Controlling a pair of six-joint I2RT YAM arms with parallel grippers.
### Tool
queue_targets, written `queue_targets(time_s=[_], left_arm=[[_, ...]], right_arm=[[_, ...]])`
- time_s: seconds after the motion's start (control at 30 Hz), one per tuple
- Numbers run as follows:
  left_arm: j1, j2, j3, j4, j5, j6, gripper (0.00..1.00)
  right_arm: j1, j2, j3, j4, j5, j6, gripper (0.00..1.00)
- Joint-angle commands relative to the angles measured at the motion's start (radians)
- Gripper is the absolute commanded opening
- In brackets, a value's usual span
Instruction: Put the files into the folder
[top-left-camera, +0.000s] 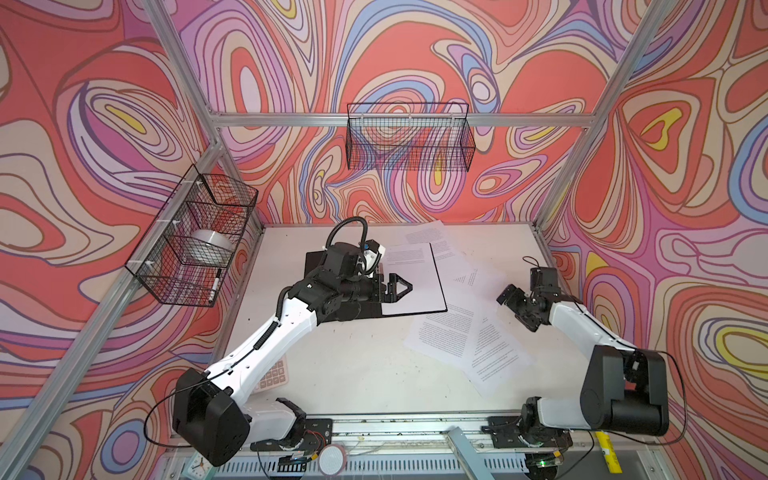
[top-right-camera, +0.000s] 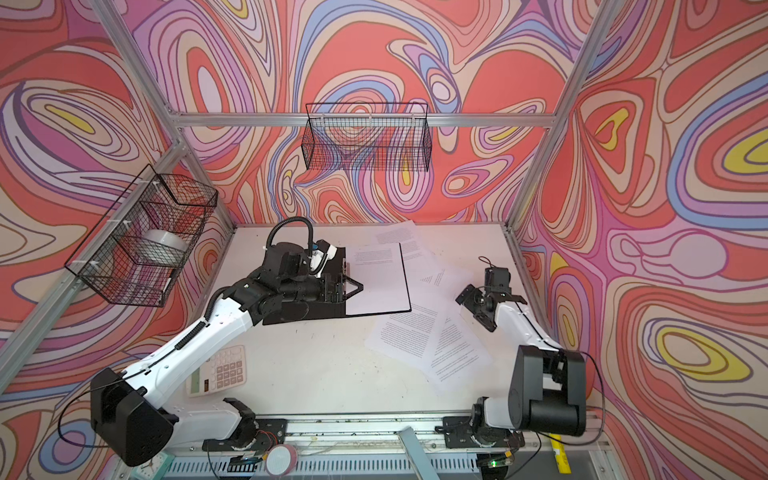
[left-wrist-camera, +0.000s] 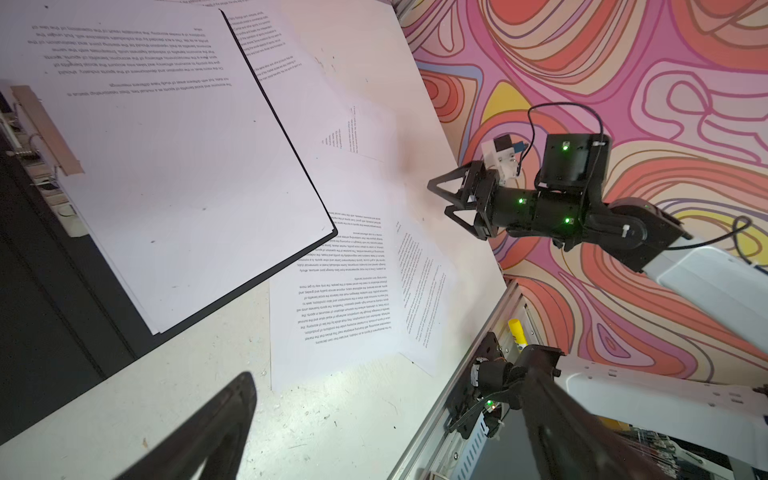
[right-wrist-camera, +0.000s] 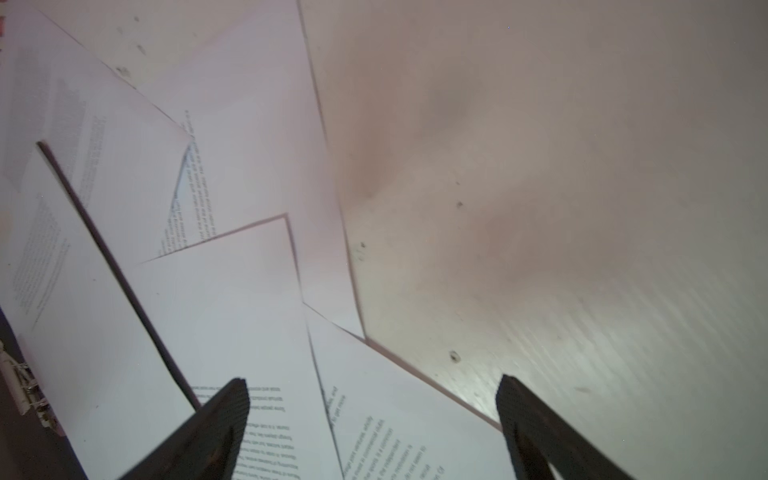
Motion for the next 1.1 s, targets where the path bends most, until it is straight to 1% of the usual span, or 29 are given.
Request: queue_targets(time_s=[0.0,0.23,0.37,0.5,0.57,0.63,0.7,0.83,0.97,1.07], left_arm=[[-0.005,0.021,-0.02,0.058,0.076,-0.052,1.0],[-0.037,0.063,-0.004,0.039,0.11,-0.049,1.0],[-0.05,0.061,0.006,0.017,0.096,-0.031,1.0],[-0.06,0.057,0.012,0.006,0.08,-0.02,1.0],[-0.065,0.062,0.017,-0.001,0.073,-0.017,1.0],[-0.08,0.067,0.027,-0.017,0.057,-0.012,1.0],[-0.109,0.069,0.024,-0.02,0.031,-0.016,1.0],[-0.148,0.049,-0.08,0.087,0.021,-0.102,1.0],[-0.217,0.044,-0.151,0.154,-0.064,-0.115,1.0],[-0.257,0.092,-0.167,0.214,-0.051,-0.136,1.0]], right_arm=[[-0.032,-0.055,-0.062,0.026,-0.031,0.03,0.98],[-0.079,-0.044,-0.131,-0.003,-0.072,0.025,0.98],[-0.083,-0.043,-0.167,-0.001,-0.112,0.031,0.98],[-0.082,-0.05,-0.187,0.002,-0.181,0.037,0.98],[-0.083,-0.055,-0.184,-0.005,-0.17,0.021,0.98],[-0.083,-0.061,-0.185,0.011,-0.174,0.009,0.98],[-0.083,-0.043,-0.188,0.022,-0.219,0.007,0.98],[-0.083,-0.011,-0.231,0.078,-0.303,0.041,0.97],[-0.082,-0.009,-0.247,0.086,-0.381,0.051,0.94],[-0.079,-0.036,-0.251,0.062,-0.413,0.043,0.93]])
